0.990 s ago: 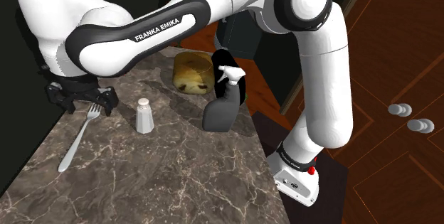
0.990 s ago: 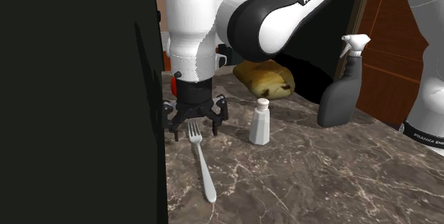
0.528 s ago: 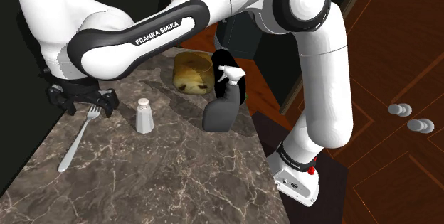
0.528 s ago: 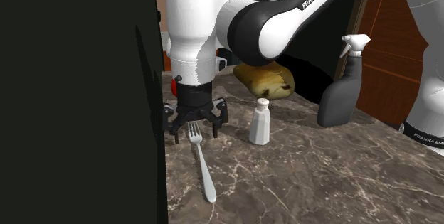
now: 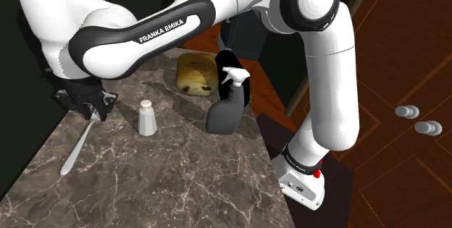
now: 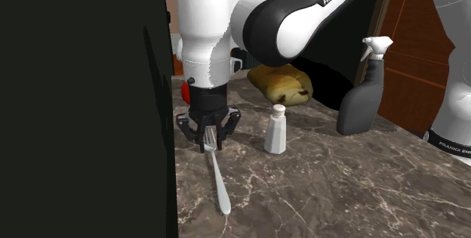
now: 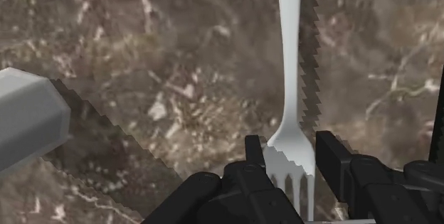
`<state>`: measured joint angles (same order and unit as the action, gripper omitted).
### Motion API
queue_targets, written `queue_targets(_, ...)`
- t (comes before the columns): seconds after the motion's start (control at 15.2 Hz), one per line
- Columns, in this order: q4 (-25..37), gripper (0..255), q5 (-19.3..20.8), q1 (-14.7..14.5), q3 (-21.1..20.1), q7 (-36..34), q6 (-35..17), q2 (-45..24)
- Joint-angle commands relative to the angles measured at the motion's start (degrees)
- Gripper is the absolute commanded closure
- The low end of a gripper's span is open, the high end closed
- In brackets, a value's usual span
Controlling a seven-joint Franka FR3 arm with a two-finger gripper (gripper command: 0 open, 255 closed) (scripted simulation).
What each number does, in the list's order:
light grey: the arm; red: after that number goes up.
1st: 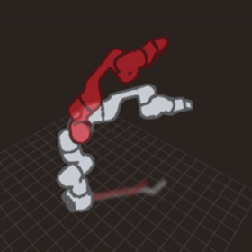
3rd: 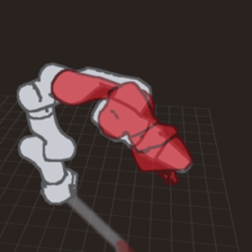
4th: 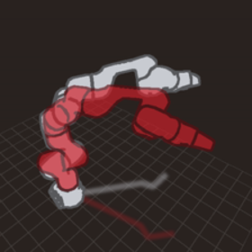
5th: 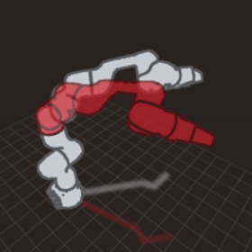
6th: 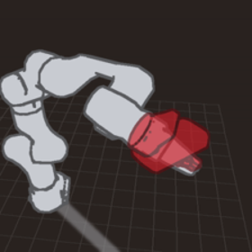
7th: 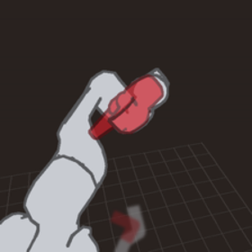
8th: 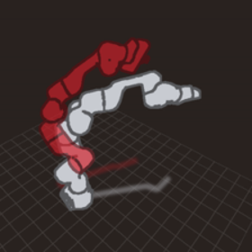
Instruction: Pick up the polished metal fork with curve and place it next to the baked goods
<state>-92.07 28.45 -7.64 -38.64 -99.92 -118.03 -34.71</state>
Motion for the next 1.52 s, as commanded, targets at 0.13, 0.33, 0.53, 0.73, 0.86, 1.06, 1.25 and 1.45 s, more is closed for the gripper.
queue_targets(0.13,0.4,255,0.3,-0.3,0.3,-0.2,-1.1,-0.9)
queue_targets(0.33,1.2,255,-0.5,0.0,-0.3,0.4,0.5,0.1)
queue_targets(0.53,2.1,255,-1.3,0.2,-0.8,1.0,2.2,1.1)
queue_targets(0.73,3.1,255,-2.0,0.3,-1.3,1.5,3.9,2.0)
queue_targets(0.86,3.9,255,-2.5,0.4,-1.5,1.8,5.1,2.5)
queue_targets(1.06,5.2,255,-3.1,0.4,-1.9,2.4,6.9,3.3)
queue_targets(1.25,6.6,255,-3.7,0.4,-2.3,2.8,8.8,3.9)
queue_targets(1.45,8.2,255,-4.2,0.3,-2.5,3.3,10.8,4.4)
